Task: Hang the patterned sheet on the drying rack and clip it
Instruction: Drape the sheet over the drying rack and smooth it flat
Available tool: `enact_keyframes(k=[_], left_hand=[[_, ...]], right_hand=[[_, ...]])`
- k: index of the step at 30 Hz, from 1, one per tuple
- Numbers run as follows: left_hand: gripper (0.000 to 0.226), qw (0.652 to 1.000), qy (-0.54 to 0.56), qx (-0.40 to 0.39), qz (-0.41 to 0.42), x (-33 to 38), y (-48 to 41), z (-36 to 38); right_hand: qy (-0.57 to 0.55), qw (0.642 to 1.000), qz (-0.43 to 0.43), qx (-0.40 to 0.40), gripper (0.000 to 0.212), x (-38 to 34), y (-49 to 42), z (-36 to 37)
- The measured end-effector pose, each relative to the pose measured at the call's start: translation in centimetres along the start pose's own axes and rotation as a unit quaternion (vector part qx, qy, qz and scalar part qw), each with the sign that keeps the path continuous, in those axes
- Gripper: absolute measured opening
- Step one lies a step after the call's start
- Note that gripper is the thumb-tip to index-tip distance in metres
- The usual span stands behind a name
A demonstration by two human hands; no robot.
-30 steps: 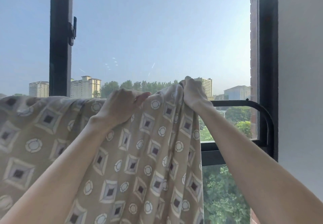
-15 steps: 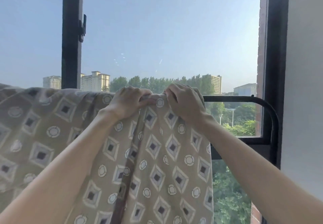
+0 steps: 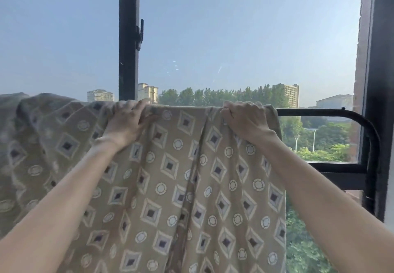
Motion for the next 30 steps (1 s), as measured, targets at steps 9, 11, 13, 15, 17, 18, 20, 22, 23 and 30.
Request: enact_keyframes(k=[9, 11, 13, 15, 17, 18, 20, 22, 23, 30], left_hand=[[0.031, 0.995, 0.018, 0.037, 0.094, 0.5, -1.2, -3.0], [0.031, 0.993, 0.012, 0.013, 0.119, 0.8, -2.4, -3.5], [0.033, 0.99, 0.053, -0.022, 0.129, 0.3, -3.7, -3.5], [0.038, 0.982, 0.115, -0.069, 0.136, -0.2, -4.9, -2.8], [0.043, 0.97, 0.154, -0.115, 0.146, -0.4, -5.6, -2.0], [0.043, 0.966, 0.172, -0.126, 0.147, -0.4, -5.7, -1.9], [0.043, 0.961, 0.206, -0.118, 0.145, -0.7, -5.6, -2.1], [0.044, 0.969, 0.194, -0.069, 0.138, -1.3, -5.0, -3.1], [0.046, 0.979, 0.155, -0.029, 0.128, -1.7, -4.4, -3.8], [0.071, 0.993, -0.009, 0.11, 0.027, -4.0, 2.1, -5.1]], right_hand=[[-0.135, 0.99, 0.009, 0.027, 0.025, -7.3, 1.1, 0.7], [-0.176, 0.983, -0.033, 0.037, 0.032, -10.4, 1.5, -0.1], [-0.168, 0.985, -0.04, 0.022, 0.038, -12.1, 1.0, -0.7], [-0.126, 0.991, -0.032, 0.003, 0.036, -12.3, 0.3, -0.7], [-0.119, 0.993, -0.02, 0.002, 0.032, -12.0, -0.2, -0.7], [-0.122, 0.992, -0.014, 0.008, 0.031, -11.9, -0.4, -0.7], [-0.128, 0.992, -0.004, 0.013, 0.032, -12.0, -0.9, -0.8], [-0.147, 0.989, 0.008, -0.011, 0.033, -12.1, -1.8, -0.3], [-0.159, 0.987, 0.018, -0.03, 0.034, -12.1, -2.3, 0.0], [-0.18, 0.977, 0.079, -0.083, 0.035, -11.7, -4.1, 2.1]])
Point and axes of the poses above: each hand's wrist, its own y-axis away from the middle knuckle, its own z-axis out of the palm, x = y × z, the point moved 10 cm from there along -y, towards the middle knuckle, and after that the axes turned 9 degrees about z, right-handed, at the moved point
